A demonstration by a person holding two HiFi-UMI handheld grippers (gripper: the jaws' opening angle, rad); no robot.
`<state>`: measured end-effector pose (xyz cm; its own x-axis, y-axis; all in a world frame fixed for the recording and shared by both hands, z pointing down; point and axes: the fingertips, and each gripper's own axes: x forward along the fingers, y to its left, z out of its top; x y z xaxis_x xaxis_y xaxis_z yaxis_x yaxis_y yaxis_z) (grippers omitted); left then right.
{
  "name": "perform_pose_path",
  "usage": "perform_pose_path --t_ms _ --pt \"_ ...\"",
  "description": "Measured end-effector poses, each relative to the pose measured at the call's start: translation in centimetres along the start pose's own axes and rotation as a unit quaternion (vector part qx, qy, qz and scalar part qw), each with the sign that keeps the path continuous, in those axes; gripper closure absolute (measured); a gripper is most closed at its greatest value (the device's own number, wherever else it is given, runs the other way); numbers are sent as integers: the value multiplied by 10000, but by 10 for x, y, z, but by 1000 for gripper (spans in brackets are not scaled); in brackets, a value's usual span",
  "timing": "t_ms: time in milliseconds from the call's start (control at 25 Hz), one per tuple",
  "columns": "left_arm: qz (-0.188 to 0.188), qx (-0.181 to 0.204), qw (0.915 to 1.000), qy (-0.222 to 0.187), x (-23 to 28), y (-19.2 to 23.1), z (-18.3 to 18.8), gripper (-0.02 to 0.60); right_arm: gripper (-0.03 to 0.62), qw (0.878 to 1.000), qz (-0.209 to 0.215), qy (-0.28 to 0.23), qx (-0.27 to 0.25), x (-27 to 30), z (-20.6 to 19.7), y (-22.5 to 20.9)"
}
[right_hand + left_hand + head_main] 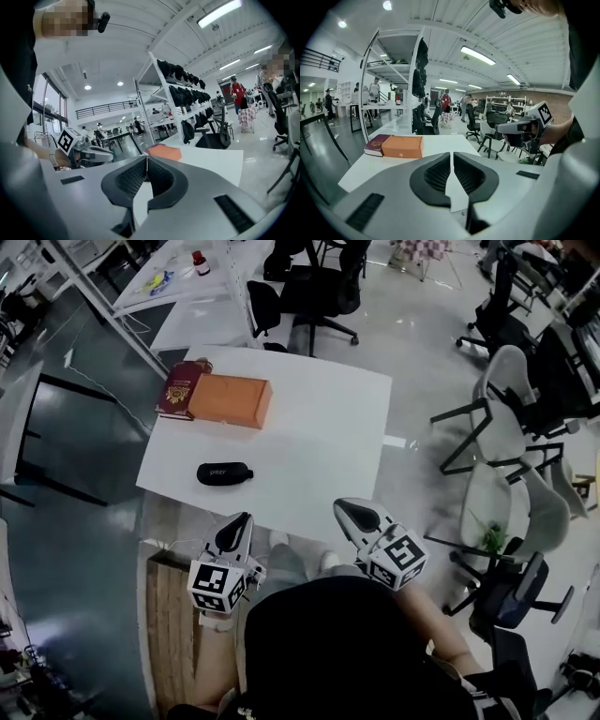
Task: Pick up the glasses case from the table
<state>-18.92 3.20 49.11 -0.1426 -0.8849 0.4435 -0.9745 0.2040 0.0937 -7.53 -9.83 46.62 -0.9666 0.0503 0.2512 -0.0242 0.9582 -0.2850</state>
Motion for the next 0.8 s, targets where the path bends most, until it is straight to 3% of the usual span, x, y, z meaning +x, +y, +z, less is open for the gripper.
perform_pose_path --t_ms 240,440,640,800 --pt "-486 93 9978 440 31 51 -11 561 565 9994 -345 44 83 39 8 -8" --pt "-935 592 9896 916 53 87 -27 560 565 9961 -834 86 271 60 5 -17" --pt "-1379 1463 9682 1490 72 119 -49 531 565 9911 -1284 136 336 76 1 -26" --pt "-1849 1742 9467 1982 87 134 -74 443 565 9844 -1690 178 448 77 -6 -32"
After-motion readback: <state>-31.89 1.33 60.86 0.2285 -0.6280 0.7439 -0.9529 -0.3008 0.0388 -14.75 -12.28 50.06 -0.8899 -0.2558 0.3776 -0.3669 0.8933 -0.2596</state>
